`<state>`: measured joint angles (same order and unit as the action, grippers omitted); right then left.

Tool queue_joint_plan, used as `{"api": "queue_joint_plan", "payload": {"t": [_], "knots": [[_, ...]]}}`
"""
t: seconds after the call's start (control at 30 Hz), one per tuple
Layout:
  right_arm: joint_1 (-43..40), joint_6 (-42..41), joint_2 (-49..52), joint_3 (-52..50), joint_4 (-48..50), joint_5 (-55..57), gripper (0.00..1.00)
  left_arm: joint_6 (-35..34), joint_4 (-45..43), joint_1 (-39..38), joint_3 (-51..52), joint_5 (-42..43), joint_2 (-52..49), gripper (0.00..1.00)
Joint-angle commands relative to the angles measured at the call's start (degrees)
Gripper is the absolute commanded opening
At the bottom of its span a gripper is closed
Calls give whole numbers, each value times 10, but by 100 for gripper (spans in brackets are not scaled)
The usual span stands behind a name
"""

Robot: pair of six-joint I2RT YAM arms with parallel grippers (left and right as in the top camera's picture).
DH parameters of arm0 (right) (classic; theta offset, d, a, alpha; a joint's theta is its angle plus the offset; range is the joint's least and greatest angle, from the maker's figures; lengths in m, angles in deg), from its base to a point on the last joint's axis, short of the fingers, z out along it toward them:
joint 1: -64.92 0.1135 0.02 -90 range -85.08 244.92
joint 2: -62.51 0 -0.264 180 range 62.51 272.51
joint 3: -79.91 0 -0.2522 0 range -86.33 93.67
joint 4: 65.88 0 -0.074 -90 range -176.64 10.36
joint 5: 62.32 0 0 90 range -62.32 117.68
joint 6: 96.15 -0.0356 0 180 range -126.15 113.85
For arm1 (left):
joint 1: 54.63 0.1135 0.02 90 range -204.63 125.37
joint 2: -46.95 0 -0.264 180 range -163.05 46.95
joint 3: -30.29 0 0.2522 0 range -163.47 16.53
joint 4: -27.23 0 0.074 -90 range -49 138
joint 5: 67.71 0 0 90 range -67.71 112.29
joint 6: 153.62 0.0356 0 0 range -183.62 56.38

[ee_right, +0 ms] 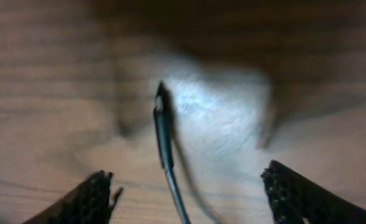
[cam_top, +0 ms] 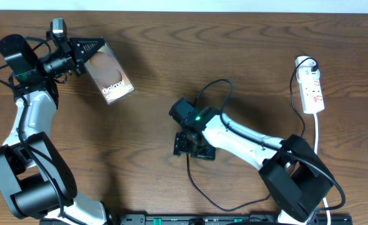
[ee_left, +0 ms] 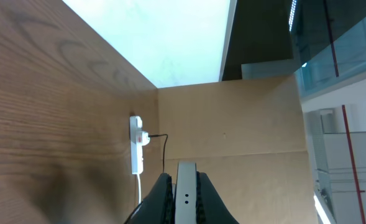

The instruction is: Plug charger to phone and switch on socket

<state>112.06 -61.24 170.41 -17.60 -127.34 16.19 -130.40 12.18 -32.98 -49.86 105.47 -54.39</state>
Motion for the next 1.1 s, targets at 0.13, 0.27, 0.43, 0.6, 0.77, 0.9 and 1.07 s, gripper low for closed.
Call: {"api": "queue_joint_plan", "payload": {"t": [0.13,0.27,0.43,0.6,0.77,0.9,1.07], "knots": [[25,-6,16,-3,2,67,72,8,-5,3,-12,-1,14,7],[31,-6,20,-3,7,85,47,8,-5,3,-12,-1,14,7],[31,-6,24,-3,12,86,29,8,-5,3,-12,0,14,8],[31,-6,35,-3,16,85,20,8,-5,3,-12,-1,14,7],[31,-6,37,-3,17,83,8,8,-5,3,-12,-1,14,8],[31,-6,37,-3,17,83,1,8,-5,3,-12,-1,14,8],[28,-6,37,-3,29,81,1,8,-5,3,-12,-1,14,7]]}}
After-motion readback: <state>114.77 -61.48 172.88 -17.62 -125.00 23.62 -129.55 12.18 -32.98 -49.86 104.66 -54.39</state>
